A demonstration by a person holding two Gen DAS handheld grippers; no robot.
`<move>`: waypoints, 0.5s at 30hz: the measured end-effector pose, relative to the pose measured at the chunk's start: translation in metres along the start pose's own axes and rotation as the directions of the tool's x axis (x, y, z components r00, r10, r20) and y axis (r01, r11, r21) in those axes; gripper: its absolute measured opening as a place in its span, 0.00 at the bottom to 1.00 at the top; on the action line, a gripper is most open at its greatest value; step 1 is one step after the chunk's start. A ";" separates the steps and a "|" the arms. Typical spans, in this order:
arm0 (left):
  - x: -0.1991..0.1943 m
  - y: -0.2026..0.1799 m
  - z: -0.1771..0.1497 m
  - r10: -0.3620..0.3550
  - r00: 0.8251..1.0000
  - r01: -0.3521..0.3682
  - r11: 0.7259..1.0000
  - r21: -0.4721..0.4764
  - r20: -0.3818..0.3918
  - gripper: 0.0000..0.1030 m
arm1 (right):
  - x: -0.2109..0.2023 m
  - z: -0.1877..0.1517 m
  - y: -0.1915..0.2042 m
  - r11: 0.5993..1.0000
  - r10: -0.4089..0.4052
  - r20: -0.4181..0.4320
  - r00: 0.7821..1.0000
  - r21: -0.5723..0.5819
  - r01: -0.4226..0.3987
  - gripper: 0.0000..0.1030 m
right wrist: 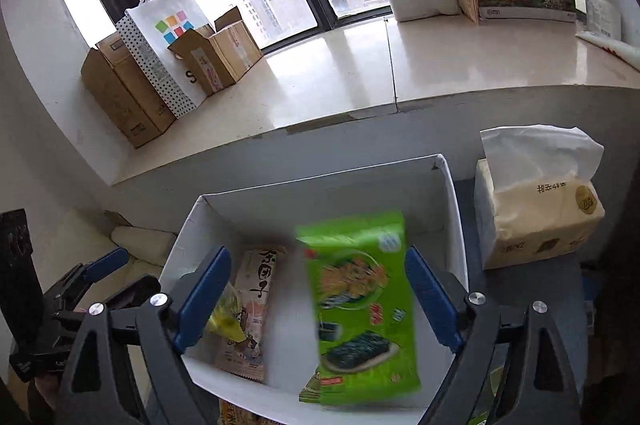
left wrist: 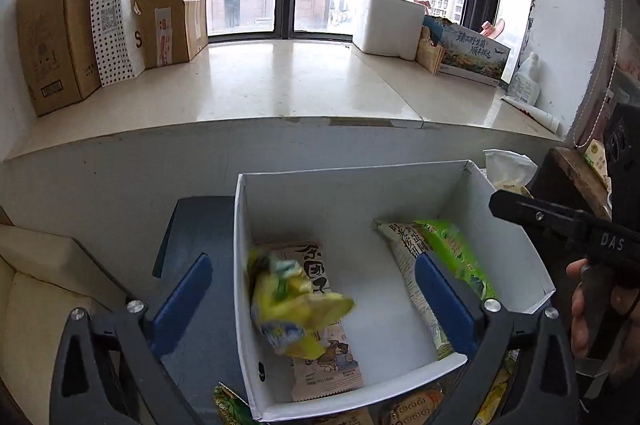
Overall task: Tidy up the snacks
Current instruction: 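Carry the seaweed pack and yellow chip bag into the white box and release, then grasp the long green-and-white snack bar with the right tool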
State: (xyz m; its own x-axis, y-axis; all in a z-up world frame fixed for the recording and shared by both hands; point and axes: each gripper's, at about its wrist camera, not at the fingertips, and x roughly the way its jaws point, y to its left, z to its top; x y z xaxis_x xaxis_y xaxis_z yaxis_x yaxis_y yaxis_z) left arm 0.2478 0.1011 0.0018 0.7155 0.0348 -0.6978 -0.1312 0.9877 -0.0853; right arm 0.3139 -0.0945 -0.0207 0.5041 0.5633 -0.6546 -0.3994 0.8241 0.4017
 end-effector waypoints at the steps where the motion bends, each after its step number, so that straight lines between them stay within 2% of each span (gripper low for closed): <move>1: 0.002 0.001 -0.002 0.006 1.000 -0.006 1.000 -0.001 -0.010 1.00 | -0.001 0.000 -0.001 1.000 0.009 0.003 1.000 0.000 -0.009 1.00; 3: 0.001 0.005 -0.006 0.015 1.000 -0.015 1.000 -0.012 -0.016 1.00 | -0.008 0.000 -0.002 1.000 0.001 0.033 0.999 -0.010 -0.001 1.00; 7: -0.009 0.010 -0.011 -0.038 0.999 0.037 0.998 -0.054 -0.034 1.00 | -0.031 0.000 0.000 0.999 -0.021 0.090 0.996 -0.033 0.025 1.00; 11: -0.034 0.008 -0.018 -0.076 0.997 0.075 0.995 -0.059 -0.009 1.00 | -0.062 -0.007 0.015 0.993 -0.017 0.136 0.991 -0.112 0.033 1.00; 12: -0.042 0.008 -0.021 -0.089 0.996 0.089 0.994 -0.062 -0.002 1.00 | -0.068 -0.012 0.018 0.990 -0.007 0.136 0.991 -0.137 0.026 1.00; 15: -0.070 0.002 -0.037 -0.103 0.995 0.103 0.994 -0.028 0.014 1.00 | -0.084 -0.039 0.021 0.983 0.010 0.066 0.998 -0.181 0.002 1.00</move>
State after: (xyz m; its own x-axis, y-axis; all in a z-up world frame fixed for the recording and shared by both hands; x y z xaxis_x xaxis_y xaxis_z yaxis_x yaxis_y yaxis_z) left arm 0.1723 0.0951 0.0243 0.7346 -0.0648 -0.6754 -0.0759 0.9813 -0.1768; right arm 0.2332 -0.1271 0.0173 0.5491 0.5745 -0.6070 -0.5308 0.8007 0.2777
